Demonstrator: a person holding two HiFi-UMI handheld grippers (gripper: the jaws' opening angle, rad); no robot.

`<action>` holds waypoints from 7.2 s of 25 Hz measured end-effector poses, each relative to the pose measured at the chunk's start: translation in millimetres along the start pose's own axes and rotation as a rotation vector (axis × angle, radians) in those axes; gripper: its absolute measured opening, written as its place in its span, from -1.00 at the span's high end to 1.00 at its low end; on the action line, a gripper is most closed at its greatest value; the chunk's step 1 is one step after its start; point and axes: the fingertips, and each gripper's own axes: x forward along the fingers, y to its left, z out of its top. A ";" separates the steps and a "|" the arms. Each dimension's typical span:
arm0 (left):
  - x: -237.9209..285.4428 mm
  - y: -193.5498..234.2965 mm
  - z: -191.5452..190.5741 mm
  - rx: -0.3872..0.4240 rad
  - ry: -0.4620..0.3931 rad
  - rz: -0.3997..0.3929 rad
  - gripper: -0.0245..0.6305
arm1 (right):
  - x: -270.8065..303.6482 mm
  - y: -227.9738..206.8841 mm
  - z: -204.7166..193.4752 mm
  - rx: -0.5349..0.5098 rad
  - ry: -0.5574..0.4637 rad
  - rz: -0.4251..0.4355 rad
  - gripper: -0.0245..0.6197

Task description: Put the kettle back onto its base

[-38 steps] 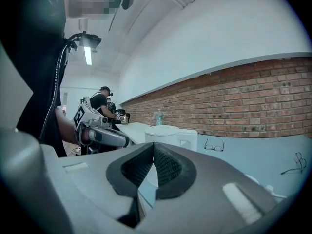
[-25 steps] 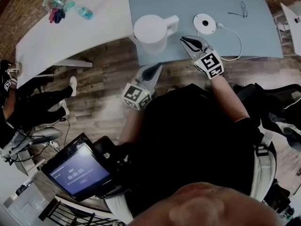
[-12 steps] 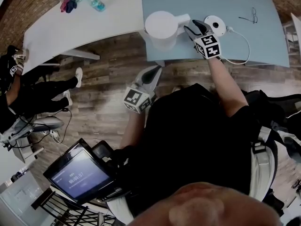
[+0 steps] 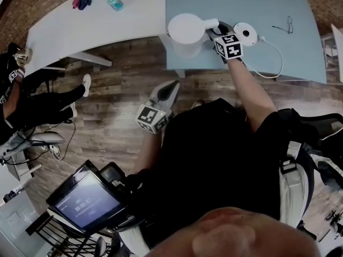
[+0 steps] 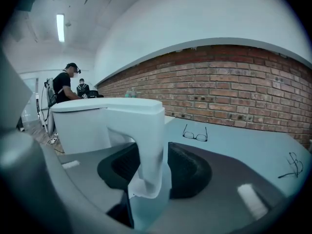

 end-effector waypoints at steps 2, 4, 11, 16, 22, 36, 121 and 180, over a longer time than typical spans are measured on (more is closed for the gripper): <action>2.1 -3.1 1.5 0.001 -0.007 -0.005 0.92 | 3.2 -0.8 3.3 -0.007 0.001 0.002 0.50; 3.4 -3.7 3.5 0.007 -0.012 -0.008 0.92 | 7.0 0.9 3.7 -0.021 0.011 0.005 0.57; 6.9 -3.0 7.8 0.009 -0.022 -0.009 0.92 | 8.5 -1.2 6.1 0.078 -0.025 0.007 0.62; 7.5 -5.0 7.8 0.007 -0.014 -0.013 0.92 | 8.3 -1.3 5.9 0.082 -0.036 -0.003 0.63; 6.7 -2.2 6.3 0.013 -0.012 -0.012 0.92 | 10.6 -4.1 1.9 0.100 -0.048 0.001 0.62; 4.3 0.9 -3.3 0.013 0.008 -0.008 0.92 | 8.9 -14.5 0.6 0.227 -0.110 -0.024 0.59; 115.0 -48.2 -20.2 0.029 0.199 -0.332 0.92 | -178.6 -300.9 -32.3 0.426 -0.303 -0.608 0.55; 112.1 -41.4 -18.9 0.046 0.196 -0.316 0.92 | -169.9 -297.3 -56.1 0.394 -0.234 -0.661 0.62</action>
